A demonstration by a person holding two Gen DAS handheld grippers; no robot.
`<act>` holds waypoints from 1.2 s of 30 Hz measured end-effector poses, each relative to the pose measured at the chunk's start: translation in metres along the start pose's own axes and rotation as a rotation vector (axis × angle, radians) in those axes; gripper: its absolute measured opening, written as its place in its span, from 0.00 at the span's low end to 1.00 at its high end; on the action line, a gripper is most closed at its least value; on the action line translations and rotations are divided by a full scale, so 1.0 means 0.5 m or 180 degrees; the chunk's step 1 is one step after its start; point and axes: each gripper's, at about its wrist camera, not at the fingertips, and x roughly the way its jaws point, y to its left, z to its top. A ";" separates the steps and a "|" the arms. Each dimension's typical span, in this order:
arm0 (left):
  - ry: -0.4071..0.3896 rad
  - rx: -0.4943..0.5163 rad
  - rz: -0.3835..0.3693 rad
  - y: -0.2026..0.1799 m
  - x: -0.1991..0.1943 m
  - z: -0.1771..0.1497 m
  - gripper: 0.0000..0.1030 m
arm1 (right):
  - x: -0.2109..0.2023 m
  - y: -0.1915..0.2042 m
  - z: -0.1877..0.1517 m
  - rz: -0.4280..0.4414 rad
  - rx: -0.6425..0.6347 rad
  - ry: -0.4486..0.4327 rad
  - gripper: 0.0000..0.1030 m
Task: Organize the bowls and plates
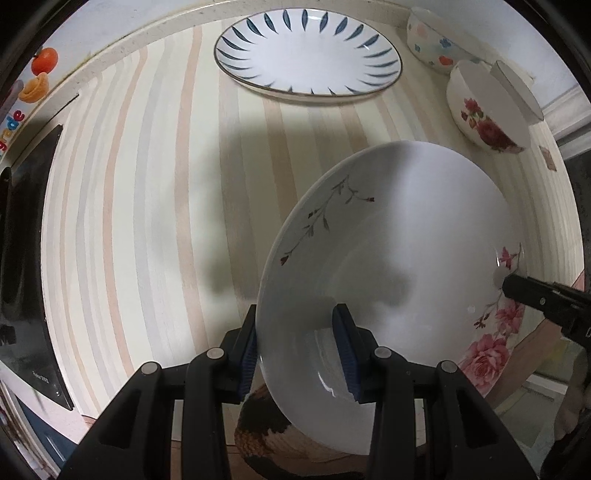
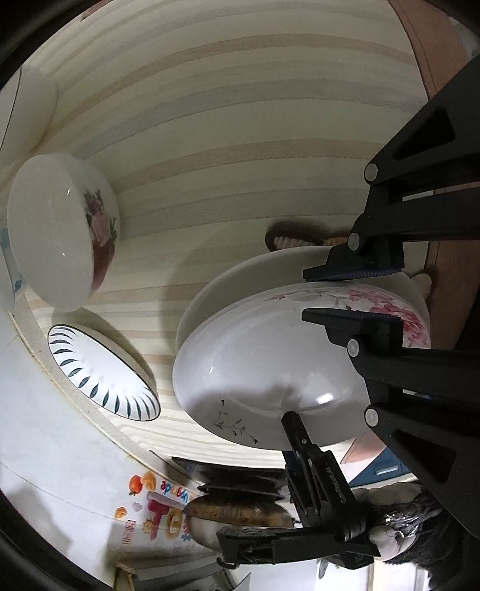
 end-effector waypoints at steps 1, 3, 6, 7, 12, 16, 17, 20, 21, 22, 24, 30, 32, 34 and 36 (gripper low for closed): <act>0.0003 0.0003 -0.0001 -0.001 0.002 -0.001 0.35 | 0.001 0.003 0.003 -0.0023 -0.0010 -0.0004 0.16; 0.0015 0.0016 -0.0006 -0.005 0.008 -0.005 0.35 | 0.002 0.000 0.005 -0.0021 0.0010 0.0011 0.16; 0.0007 0.0039 0.0031 -0.012 0.010 -0.009 0.35 | 0.006 -0.003 0.004 -0.0055 0.0016 0.0040 0.16; 0.0008 0.0038 0.0030 -0.011 0.011 -0.010 0.35 | 0.005 -0.003 0.004 -0.0063 0.0016 0.0037 0.16; 0.0023 0.0046 0.0047 -0.015 0.012 -0.002 0.35 | 0.004 -0.004 0.012 -0.0059 0.0094 0.0082 0.16; 0.0009 0.0077 0.0111 -0.024 0.009 0.001 0.35 | 0.002 0.005 0.020 -0.0126 0.0091 0.0098 0.18; 0.0013 0.0074 0.0112 -0.025 0.008 0.001 0.35 | 0.001 0.005 0.020 -0.0143 0.0085 0.0097 0.18; 0.0023 0.0062 0.0108 -0.027 0.009 0.002 0.35 | 0.000 0.010 0.019 -0.0201 0.0100 0.0125 0.18; 0.0032 0.0056 0.0106 -0.028 0.006 0.006 0.35 | 0.001 0.011 0.019 -0.0220 0.0109 0.0138 0.18; 0.0034 0.0047 0.0100 -0.028 0.001 0.007 0.35 | 0.000 0.011 0.019 -0.0236 0.0148 0.0157 0.18; 0.0047 0.0038 0.0088 -0.023 -0.002 0.010 0.35 | -0.004 0.008 0.020 -0.0231 0.0208 0.0181 0.18; 0.0082 -0.0062 0.0018 -0.005 -0.008 0.006 0.35 | -0.030 -0.002 0.025 -0.0212 0.0254 0.0162 0.18; -0.0001 -0.0127 -0.0023 0.005 -0.041 0.011 0.35 | -0.046 -0.001 0.031 -0.0201 0.0255 0.0143 0.18; -0.0148 -0.0181 -0.0054 0.017 -0.083 0.027 0.35 | -0.065 0.007 0.041 -0.0141 0.0246 0.0112 0.18; -0.0301 -0.0258 -0.0076 0.031 -0.123 0.051 0.35 | -0.093 0.031 0.062 -0.0070 0.0202 0.0033 0.19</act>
